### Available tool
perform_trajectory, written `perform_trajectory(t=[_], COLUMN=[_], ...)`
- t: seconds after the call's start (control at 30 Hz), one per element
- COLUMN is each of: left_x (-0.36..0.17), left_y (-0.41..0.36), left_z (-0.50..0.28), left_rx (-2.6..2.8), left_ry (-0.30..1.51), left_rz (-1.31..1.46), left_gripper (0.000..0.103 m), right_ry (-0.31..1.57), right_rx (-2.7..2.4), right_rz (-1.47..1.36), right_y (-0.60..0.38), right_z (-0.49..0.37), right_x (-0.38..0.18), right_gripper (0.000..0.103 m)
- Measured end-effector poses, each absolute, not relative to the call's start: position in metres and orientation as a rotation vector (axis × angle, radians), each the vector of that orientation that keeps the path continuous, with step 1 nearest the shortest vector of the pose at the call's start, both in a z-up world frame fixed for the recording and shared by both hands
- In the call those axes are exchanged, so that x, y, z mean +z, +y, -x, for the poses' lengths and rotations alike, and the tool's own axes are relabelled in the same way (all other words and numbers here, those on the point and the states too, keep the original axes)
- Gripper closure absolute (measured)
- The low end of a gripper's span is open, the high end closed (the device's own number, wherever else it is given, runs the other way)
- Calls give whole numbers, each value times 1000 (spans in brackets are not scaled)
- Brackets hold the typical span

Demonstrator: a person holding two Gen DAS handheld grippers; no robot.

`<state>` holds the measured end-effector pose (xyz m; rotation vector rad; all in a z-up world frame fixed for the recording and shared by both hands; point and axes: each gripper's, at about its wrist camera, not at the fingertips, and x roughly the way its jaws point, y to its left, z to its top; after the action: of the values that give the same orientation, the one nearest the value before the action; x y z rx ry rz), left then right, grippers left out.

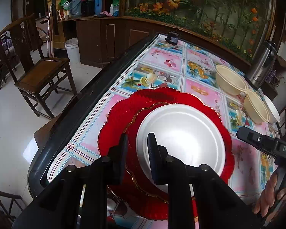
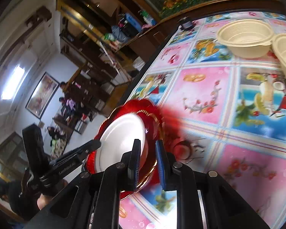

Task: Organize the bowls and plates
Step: 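Lower the white plate onto the red plate stack and open the left tool, then move the left tool toward the nearer beige fibre bowl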

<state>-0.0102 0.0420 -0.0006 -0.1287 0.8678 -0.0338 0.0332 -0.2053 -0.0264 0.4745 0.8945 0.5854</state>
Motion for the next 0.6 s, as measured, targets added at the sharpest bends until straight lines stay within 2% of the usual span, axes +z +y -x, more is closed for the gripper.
perform_trajectory(t=[0.2, 0.27, 0.3, 0.33, 0.6], left_x=[20, 23, 23, 23, 14], left_y=[9, -12, -24, -37, -127], left_z=[22, 26, 28, 30, 35], left_rx=[-134, -189, -217, -249, -467], left_ry=[819, 815, 813, 815, 867], left_rz=[91, 63, 49, 32, -103], left_gripper=[83, 71, 61, 57, 57], right_ry=[828, 791, 769, 748, 658], right_rx=[479, 425, 386, 344, -46], right_rz=[-529, -546, -554, -561, -647], right_y=[-250, -274, -289, -305, -446], right_z=[-38, -38, -38, -38, -27], right_x=[-13, -6, -3, 0, 0], right_gripper=[85, 85, 84, 83, 80])
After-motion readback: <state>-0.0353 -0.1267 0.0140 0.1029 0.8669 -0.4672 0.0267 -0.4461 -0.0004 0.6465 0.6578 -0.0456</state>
